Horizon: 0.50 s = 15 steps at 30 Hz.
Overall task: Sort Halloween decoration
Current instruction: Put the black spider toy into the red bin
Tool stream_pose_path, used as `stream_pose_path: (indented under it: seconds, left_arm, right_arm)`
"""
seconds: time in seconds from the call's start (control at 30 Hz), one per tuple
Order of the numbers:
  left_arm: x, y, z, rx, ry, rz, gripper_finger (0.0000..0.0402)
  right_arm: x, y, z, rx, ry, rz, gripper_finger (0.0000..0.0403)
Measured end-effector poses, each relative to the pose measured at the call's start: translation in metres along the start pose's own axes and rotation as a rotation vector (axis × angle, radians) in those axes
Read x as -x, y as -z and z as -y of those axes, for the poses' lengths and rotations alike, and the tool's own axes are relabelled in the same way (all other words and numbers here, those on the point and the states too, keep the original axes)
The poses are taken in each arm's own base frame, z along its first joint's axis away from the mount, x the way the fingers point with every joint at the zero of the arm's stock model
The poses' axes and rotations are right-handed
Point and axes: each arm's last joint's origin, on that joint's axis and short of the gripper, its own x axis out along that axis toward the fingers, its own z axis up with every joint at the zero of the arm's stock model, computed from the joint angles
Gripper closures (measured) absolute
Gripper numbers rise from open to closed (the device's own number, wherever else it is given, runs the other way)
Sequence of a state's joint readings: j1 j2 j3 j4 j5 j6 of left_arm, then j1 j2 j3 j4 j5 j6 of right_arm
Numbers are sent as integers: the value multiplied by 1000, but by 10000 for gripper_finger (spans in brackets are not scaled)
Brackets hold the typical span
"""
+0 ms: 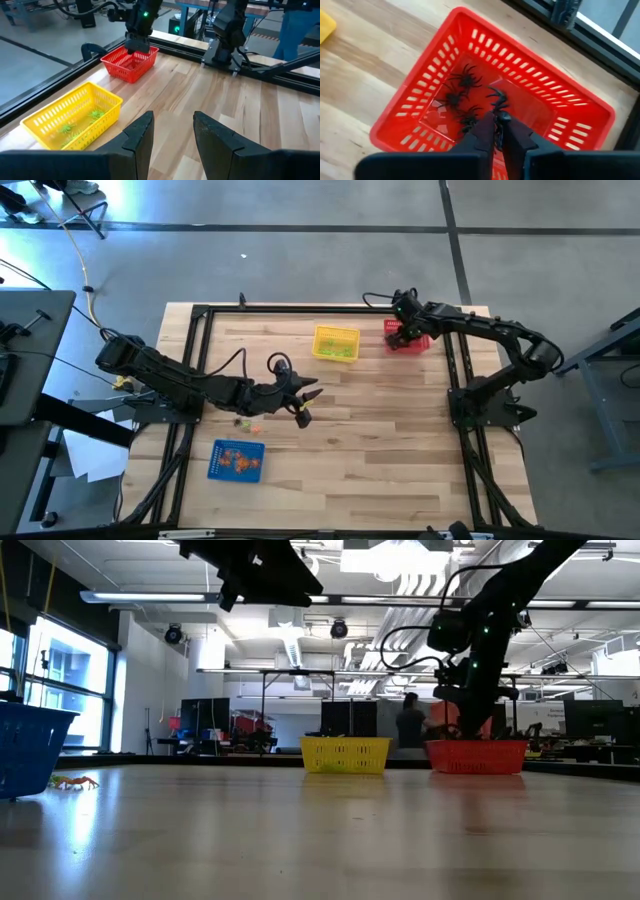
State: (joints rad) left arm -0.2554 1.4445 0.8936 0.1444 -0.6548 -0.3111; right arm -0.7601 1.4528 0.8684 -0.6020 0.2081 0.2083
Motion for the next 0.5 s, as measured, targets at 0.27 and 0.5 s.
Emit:
stream_pose_path:
  seconds: [0.27, 0.5]
  left_arm:
    - [0, 2, -1, -15, -6, -19, 274]
    - [1, 7, -1, -19, 22, -74, 274]
  right_arm:
    - [0, 1, -2, 9, -50, -13, 294]
    - [9, 2, -1, 14, -85, -42, 249]
